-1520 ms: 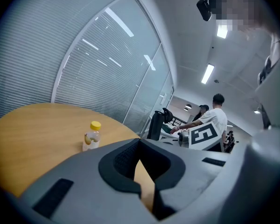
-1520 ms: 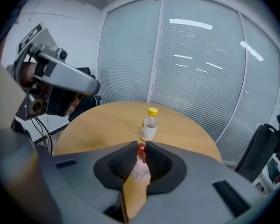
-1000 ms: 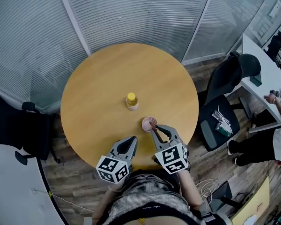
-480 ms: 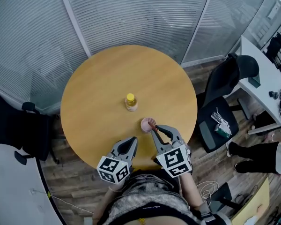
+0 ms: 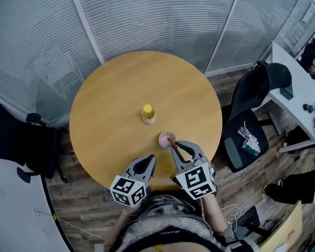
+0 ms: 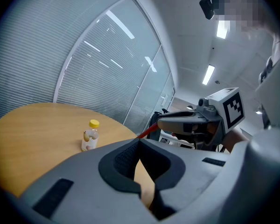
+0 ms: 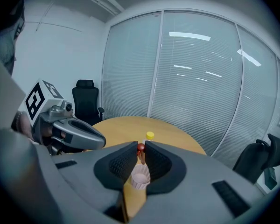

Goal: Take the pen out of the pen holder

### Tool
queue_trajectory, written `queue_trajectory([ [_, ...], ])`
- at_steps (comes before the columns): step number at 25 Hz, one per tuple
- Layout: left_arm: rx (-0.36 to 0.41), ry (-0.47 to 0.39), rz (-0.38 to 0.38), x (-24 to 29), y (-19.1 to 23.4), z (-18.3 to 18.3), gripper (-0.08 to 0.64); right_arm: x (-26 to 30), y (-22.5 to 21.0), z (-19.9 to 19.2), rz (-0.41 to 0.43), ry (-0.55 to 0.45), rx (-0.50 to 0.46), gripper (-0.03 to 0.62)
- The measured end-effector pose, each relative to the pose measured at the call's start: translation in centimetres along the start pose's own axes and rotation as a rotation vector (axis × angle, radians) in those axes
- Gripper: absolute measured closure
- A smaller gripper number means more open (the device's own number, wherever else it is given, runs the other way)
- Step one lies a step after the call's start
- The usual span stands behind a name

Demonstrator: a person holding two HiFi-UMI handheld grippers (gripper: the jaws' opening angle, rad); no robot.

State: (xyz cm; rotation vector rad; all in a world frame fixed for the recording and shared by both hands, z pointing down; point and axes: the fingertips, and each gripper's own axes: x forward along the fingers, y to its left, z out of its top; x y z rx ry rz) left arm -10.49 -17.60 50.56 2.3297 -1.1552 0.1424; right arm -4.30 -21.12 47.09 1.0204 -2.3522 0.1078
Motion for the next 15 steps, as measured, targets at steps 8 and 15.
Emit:
queue_trajectory([
  [8, -0.001, 0.005, 0.0, 0.05, -0.11, -0.11, 0.555, 0.07, 0.09, -0.2, 0.015, 0.015, -0.012, 0.532],
  [15, -0.004, 0.012, 0.001, 0.18, -0.18, -0.44, 0.555, 0.34, -0.13, -0.58, 0.02, 0.026, -0.027, 0.532],
])
